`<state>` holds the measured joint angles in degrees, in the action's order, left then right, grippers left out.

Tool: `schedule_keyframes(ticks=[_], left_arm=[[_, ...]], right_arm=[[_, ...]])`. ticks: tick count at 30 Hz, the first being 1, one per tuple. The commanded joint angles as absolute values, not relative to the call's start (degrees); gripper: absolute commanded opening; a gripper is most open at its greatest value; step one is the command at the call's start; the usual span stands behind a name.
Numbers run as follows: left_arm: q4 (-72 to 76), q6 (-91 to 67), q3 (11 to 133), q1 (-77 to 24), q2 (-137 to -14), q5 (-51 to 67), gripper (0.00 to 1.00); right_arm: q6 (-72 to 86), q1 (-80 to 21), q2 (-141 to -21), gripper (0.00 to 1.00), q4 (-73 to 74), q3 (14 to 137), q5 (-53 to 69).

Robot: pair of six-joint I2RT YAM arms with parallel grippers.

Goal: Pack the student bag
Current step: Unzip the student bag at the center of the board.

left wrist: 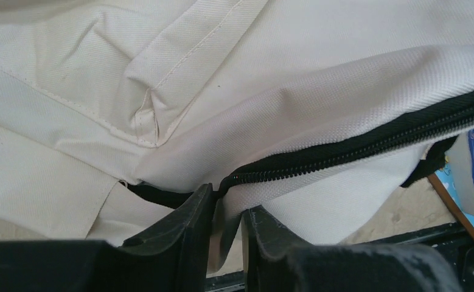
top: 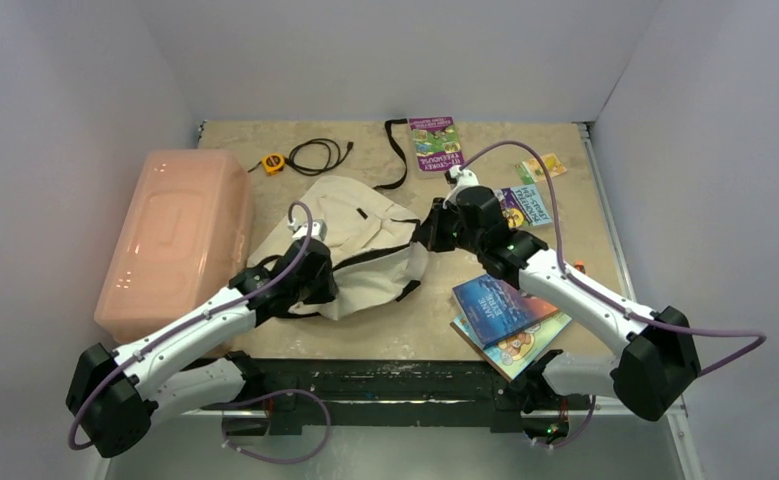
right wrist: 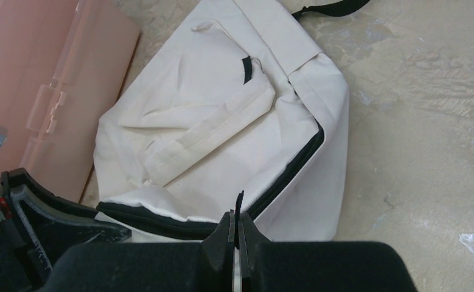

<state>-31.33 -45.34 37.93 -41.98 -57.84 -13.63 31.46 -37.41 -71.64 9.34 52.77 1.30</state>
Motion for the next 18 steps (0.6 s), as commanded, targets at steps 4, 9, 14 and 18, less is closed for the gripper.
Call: schedule_keyframes(ticks=[4,9,14,18], left_arm=[[-36.51,-36.35,45.48,-41.31,-54.14,-4.50,0.60],[-39.52,-30.08,51.76,-41.31,-51.18,0.37,0.74],[-37.63,-23.11,58.18,-41.32,-53.20,4.09,0.92],[-28.60,-19.22,57.08,-41.33,-54.53,3.19,0.87]], right_arm=[[29.42,-36.17,-72.91,0.00,5.76,56.79,8.40],[29.22,-35.72,-74.72,0.00,7.47,58.81,12.64],[29.93,-35.42,-75.13,0.00,7.80,60.26,17.69],[32.73,-35.23,-75.52,0.00,8.09,61.89,20.50]])
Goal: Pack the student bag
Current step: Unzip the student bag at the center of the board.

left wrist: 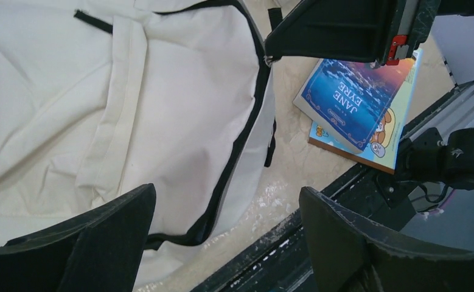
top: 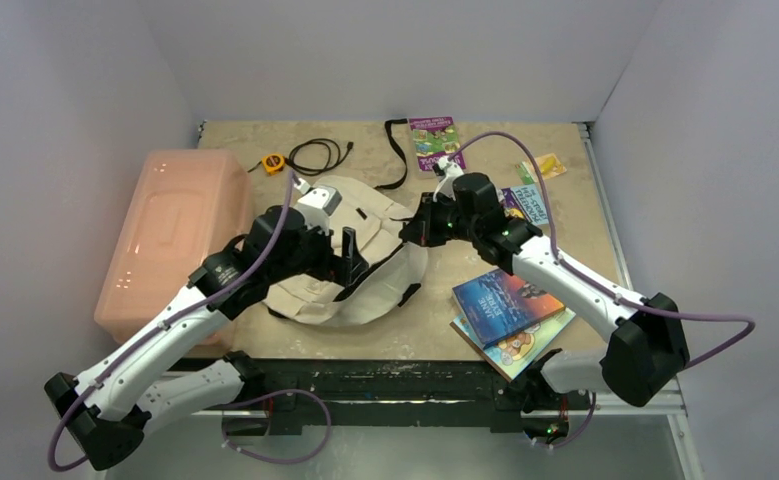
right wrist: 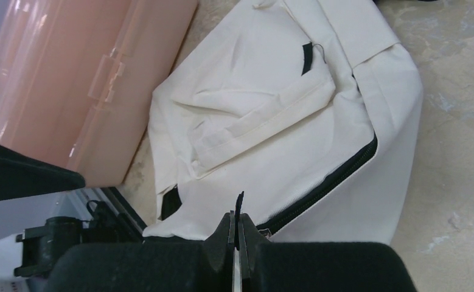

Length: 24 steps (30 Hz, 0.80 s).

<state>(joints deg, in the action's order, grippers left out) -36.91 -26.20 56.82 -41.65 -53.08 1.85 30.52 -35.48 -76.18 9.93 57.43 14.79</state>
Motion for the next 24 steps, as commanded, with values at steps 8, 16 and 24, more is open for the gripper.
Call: schedule_keyframes(ticks=[8,16,24], left_arm=[[-11.67,-6.86,49.35,-41.32,-56.41,9.42,0.80],[-16.38,-3.52,54.85,-41.31,-67.65,8.57,0.64],[-17.26,-4.37,55.84,-41.08,-70.57,7.24,0.17]], right_arm=[[38.44,-35.03,-76.29,0.00,5.70,62.15,23.24],[37.00,-35.02,-75.83,0.00,10.25,65.64,22.23],[35.64,-34.96,-76.29,0.00,12.73,66.74,20.06]])
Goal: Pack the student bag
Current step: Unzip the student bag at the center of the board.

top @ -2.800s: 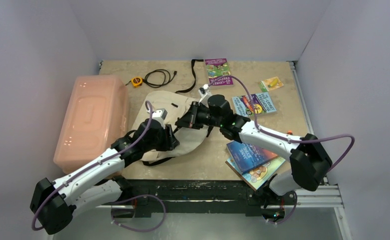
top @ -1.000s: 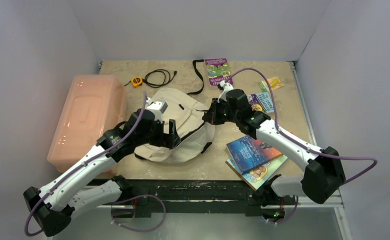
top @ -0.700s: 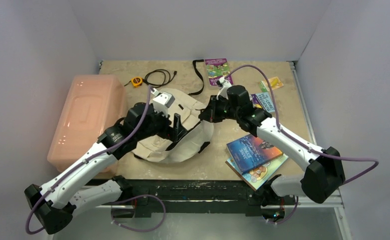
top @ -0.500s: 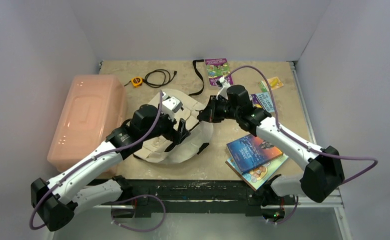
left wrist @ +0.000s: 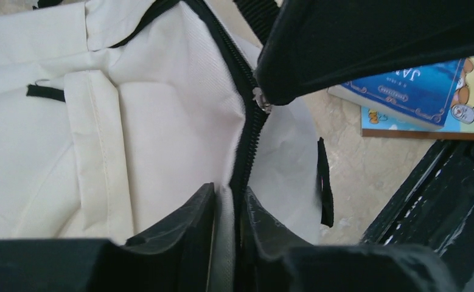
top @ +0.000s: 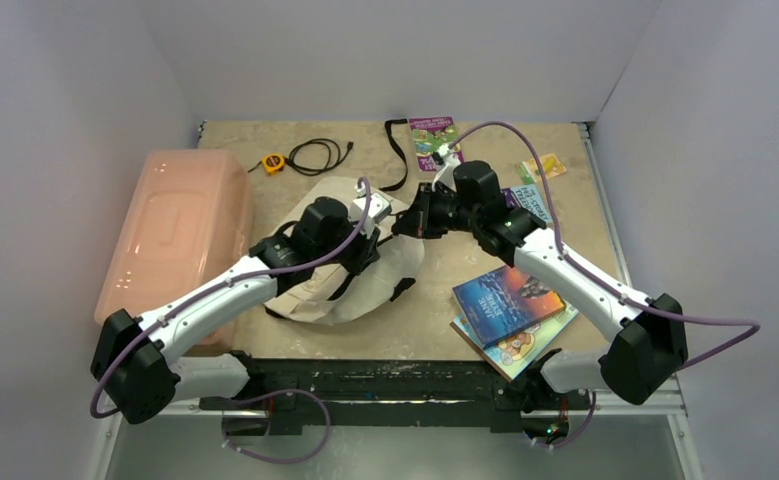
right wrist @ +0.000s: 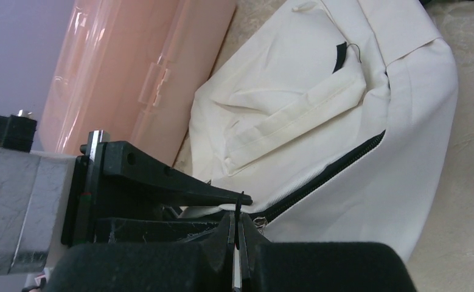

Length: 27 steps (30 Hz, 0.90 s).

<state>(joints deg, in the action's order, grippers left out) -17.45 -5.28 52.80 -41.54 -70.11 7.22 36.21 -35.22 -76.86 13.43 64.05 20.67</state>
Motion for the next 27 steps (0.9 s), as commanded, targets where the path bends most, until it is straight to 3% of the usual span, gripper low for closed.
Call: schedule_keyframes(ticks=[1,2,3,12,18,27], left_arm=[[-18.10,-4.36,56.21,-41.05,-70.45,6.33,0.09],[-18.68,-4.20,56.27,-41.05,-70.11,4.85,0.01],[-19.04,-4.04,56.15,-41.09,-69.41,3.44,0.00],[-22.73,-2.56,53.53,-41.10,-61.90,-5.18,0.00],[-18.54,-0.91,50.53,-41.08,-56.70,-0.92,0.00],[-17.83,-4.05,51.56,-41.05,-58.97,8.08,0.00]], right_arm=[[35.74,-34.75,-76.29,0.00,13.03,66.65,18.69],[35.57,-34.26,-76.45,0.00,13.38,66.72,17.74],[35.11,-33.34,-76.61,0.00,13.97,67.01,16.81],[33.33,-18.43,-81.00,0.00,11.48,66.01,19.25],[29.88,-15.57,-92.82,0.00,8.68,72.00,23.91],[28.51,-15.53,-107.17,0.00,5.88,82.46,26.01]])
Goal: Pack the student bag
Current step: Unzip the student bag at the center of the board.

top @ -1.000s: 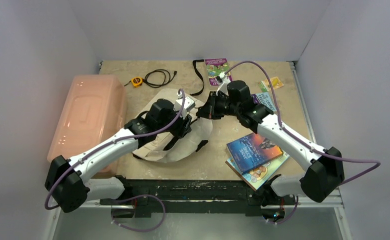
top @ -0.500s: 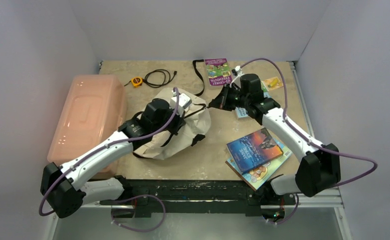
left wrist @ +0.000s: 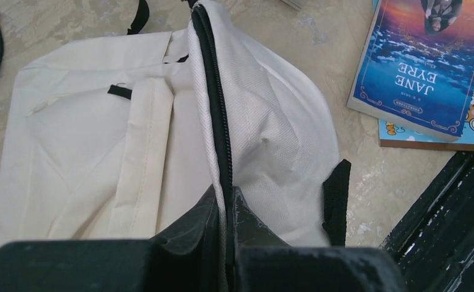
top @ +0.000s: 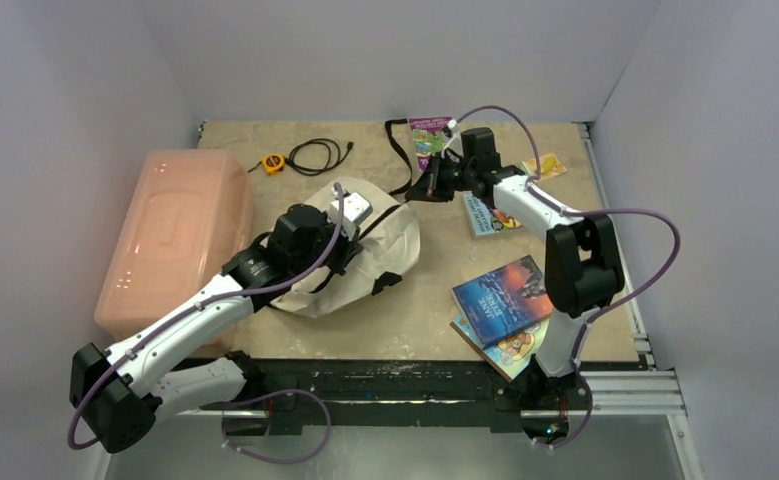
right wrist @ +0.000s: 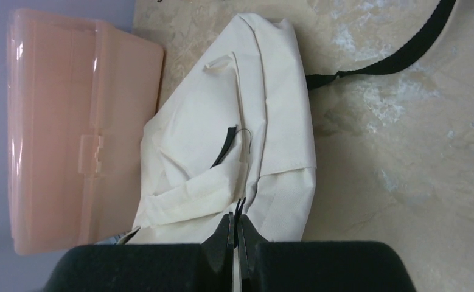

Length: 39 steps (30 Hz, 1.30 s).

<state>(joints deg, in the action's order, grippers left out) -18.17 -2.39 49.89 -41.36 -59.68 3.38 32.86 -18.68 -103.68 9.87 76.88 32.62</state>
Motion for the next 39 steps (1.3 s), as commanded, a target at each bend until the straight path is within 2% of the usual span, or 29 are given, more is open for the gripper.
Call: schedule_keyframes(ticks=[1,3,6,9,13,17,19,21,23,27,33,37,39], left_arm=[[-18.86,-4.75,52.47,-41.06,-59.96,8.12,0.00],[-21.88,-6.32,54.82,-41.05,-62.22,7.49,0.04],[-25.46,-8.65,57.95,-40.69,-64.91,6.99,0.33],[-25.32,-9.97,57.75,-40.05,-65.15,7.71,0.52],[-23.17,-10.76,57.32,-39.46,-64.41,8.00,0.67],[-18.73,-15.56,58.71,-39.34,-64.98,5.76,0.72],[-19.20,-17.90,61.70,-39.39,-66.90,6.66,0.81],[-18.41,-19.67,63.36,-39.43,-69.03,8.12,0.82],[-16.47,-20.82,62.76,-39.50,-70.71,9.99,0.77],[-9.34,-22.13,57.47,-39.52,-72.56,11.19,0.74],[-4.81,-25.34,58.09,-39.33,-77.80,13.50,0.73],[-2.21,-27.74,58.32,-37.78,-81.10,16.42,0.67],[-1.09,-29.00,58.38,-36.35,-83.16,18.67,0.60]], right_arm=[[28.85,-15.54,-106.84,0.00,5.37,82.26,26.87],[29.88,-15.64,-104.87,0.00,4.10,80.67,29.13],[31.63,-15.88,-101.32,0.00,4.14,78.67,34.28],[32.50,-17.46,-97.18,0.00,3.74,75.96,35.54],[33.15,-20.00,-93.38,0.00,3.30,73.10,35.47],[33.98,-21.73,-92.46,0.00,3.14,72.17,34.22],[35.24,-21.95,-92.10,0.00,2.23,71.72,34.46],[36.37,-21.99,-91.51,0.00,1.17,71.11,34.55],[36.93,-21.98,-91.17,0.00,0.88,70.78,34.39],[36.62,-22.01,-90.10,0.00,1.35,70.36,33.76],[36.45,-22.49,-89.91,0.00,1.73,70.39,33.18],[36.47,-23.34,-89.94,0.00,1.76,70.32,32.54],[36.47,-24.20,-89.72,0.00,1.67,70.14,31.99]])
